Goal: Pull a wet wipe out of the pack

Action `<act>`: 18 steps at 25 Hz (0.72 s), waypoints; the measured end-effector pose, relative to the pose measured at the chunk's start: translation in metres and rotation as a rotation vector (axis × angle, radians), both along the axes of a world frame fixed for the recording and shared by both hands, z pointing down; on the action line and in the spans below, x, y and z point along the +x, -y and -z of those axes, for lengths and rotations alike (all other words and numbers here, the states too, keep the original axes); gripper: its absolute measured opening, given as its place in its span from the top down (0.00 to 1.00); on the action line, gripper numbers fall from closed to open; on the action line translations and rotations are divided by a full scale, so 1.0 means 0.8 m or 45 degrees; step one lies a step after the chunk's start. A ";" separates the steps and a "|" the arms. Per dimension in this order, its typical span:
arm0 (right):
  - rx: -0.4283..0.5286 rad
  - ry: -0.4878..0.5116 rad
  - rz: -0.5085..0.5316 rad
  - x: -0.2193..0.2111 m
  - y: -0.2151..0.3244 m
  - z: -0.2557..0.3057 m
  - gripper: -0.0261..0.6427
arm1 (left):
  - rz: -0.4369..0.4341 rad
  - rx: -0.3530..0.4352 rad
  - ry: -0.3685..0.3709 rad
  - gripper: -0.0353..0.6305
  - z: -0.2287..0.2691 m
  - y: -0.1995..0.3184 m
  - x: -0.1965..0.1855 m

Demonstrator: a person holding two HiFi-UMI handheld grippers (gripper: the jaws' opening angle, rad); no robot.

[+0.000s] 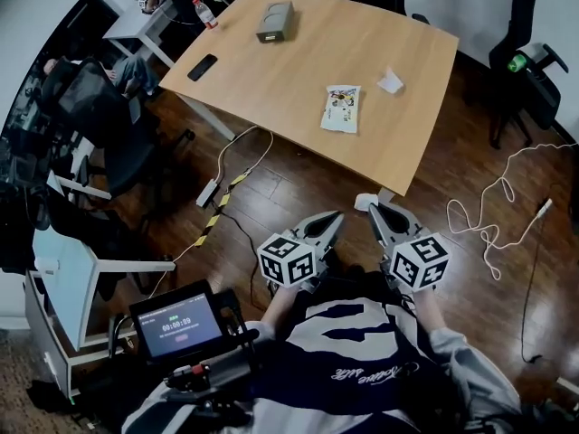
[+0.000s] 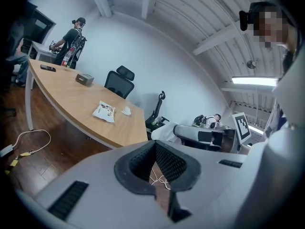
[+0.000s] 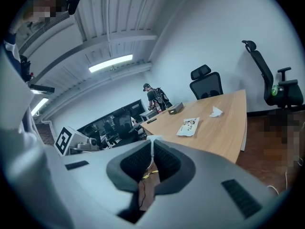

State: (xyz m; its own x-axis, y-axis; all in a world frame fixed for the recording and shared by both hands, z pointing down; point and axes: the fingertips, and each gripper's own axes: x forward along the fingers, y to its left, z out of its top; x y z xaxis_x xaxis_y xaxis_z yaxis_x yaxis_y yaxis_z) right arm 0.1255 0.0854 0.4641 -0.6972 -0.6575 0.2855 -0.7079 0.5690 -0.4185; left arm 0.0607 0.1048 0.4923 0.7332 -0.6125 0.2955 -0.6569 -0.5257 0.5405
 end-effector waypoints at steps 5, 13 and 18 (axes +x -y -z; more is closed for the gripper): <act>0.006 0.035 0.028 -0.009 -0.031 0.000 0.95 | 0.017 -0.045 0.020 0.94 -0.002 -0.041 -0.005; 0.032 0.054 0.036 -0.029 -0.068 0.012 0.95 | 0.054 -0.019 -0.027 0.94 0.012 -0.074 -0.023; 0.051 0.030 0.008 -0.061 -0.094 0.016 0.95 | 0.066 -0.007 -0.010 0.94 0.008 -0.115 -0.058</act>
